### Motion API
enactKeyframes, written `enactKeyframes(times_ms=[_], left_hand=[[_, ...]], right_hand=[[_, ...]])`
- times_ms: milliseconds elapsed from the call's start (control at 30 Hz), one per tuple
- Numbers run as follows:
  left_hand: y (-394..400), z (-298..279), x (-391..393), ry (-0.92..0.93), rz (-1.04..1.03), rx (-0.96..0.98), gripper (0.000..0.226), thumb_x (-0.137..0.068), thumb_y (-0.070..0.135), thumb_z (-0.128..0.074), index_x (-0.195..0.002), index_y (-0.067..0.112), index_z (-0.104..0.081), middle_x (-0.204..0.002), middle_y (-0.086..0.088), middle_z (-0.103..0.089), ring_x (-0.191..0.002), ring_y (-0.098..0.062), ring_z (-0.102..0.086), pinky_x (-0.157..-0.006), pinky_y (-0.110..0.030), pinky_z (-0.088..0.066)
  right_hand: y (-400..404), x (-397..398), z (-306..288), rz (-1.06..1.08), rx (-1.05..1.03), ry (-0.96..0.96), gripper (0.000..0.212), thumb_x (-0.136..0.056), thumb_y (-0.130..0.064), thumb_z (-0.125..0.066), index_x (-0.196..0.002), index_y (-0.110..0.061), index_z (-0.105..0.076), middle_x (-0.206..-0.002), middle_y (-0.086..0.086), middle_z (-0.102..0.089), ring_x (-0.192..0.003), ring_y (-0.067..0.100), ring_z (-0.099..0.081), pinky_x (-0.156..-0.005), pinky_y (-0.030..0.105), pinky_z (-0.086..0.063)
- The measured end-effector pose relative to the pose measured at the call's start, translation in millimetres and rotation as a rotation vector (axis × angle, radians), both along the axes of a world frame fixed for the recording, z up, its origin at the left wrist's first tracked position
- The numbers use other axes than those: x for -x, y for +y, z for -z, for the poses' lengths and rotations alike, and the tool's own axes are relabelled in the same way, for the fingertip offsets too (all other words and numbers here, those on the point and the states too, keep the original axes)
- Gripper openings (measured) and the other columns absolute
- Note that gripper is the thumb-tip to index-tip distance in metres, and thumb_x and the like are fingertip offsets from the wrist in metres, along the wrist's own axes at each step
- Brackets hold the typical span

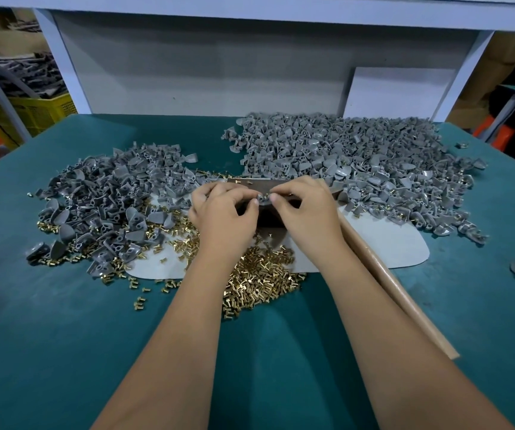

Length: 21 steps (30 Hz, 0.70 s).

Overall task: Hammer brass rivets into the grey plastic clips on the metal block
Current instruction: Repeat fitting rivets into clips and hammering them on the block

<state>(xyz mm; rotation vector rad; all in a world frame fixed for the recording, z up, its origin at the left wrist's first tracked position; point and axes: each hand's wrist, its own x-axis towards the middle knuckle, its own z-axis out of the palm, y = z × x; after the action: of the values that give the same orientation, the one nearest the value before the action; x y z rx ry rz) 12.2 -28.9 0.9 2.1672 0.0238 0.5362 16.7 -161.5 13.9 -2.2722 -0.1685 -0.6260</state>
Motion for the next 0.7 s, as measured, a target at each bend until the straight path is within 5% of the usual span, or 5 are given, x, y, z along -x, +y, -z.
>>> enactKeyframes(times_ms=[367,700], left_hand=[[2.9,-2.1,0.3,-0.021,0.027,-0.055,0.009,-0.090,0.035,-0.068,-0.095,0.036,-0.076,-0.109,0.023,-0.050,-0.130,-0.014,-0.023,-0.103,-0.035,-0.015],[5.6,-1.0,-1.9,0.031,0.036,0.010,0.006,-0.086,0.038,-0.072,-0.088,0.043,-0.073,-0.108,0.026,-0.046,-0.132,-0.016,-0.026,-0.110,-0.047,-0.021]], right_hand=[[7.7,-4.4,-1.9,-0.017,0.239,-0.085,0.007,-0.088,-0.024,-0.064,-0.083,-0.020,-0.068,-0.083,-0.012,-0.052,-0.091,0.015,-0.046,-0.084,0.035,-0.040],[18.0,-6.7,-0.4,0.061,0.130,-0.044,0.018,-0.087,-0.010,-0.060,-0.068,-0.011,-0.061,-0.075,-0.008,-0.048,-0.082,0.011,-0.041,-0.064,0.024,-0.022]])
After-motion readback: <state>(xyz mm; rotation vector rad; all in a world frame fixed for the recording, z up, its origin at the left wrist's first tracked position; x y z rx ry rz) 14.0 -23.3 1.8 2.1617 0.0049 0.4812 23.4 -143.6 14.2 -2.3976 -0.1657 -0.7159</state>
